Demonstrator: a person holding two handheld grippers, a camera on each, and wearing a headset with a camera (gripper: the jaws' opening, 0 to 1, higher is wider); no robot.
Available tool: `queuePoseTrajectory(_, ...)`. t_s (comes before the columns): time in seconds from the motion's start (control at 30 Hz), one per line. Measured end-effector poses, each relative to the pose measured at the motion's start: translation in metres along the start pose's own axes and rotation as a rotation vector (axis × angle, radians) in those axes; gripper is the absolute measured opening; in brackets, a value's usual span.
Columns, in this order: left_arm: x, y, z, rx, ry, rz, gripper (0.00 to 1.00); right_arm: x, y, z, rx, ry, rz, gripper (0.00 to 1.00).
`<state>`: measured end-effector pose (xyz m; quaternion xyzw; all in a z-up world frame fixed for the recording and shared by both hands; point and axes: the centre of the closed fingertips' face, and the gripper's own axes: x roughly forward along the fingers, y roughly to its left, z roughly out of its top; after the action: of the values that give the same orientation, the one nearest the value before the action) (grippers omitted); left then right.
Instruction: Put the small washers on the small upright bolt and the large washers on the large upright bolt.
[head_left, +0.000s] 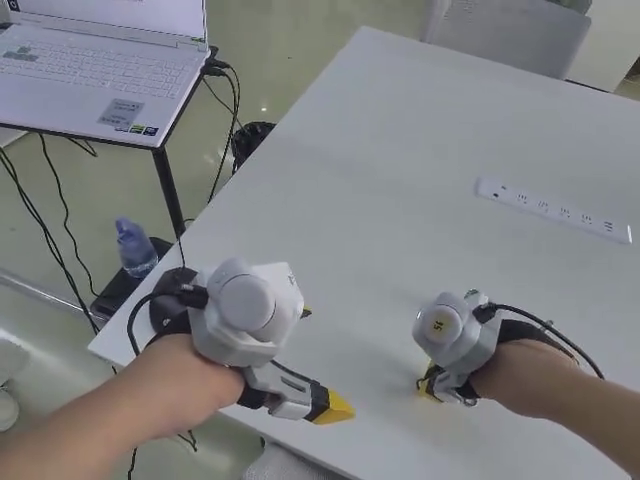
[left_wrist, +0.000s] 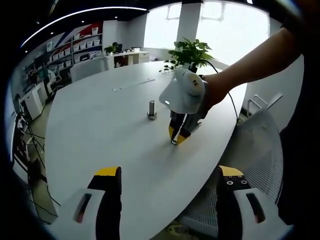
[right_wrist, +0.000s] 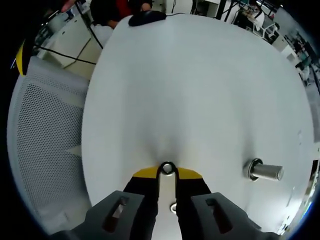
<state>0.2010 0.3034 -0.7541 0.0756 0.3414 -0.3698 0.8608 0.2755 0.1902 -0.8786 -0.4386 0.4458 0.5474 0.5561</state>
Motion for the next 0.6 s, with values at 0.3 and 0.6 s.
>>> queuePoseTrajectory(0.3, -0.001, 0.005, 0.007, -0.012, -0.015, 0.020, 0.77, -0.016, -0.007, -0.012, 0.047, 0.007, 0.009, 0.12)
queuePoseTrajectory(0.6, 0.007, 0.004, 0.019, -0.051, -0.064, 0.026, 0.82, -0.040, -0.022, -0.040, 0.133, -0.010, -0.005, 0.12)
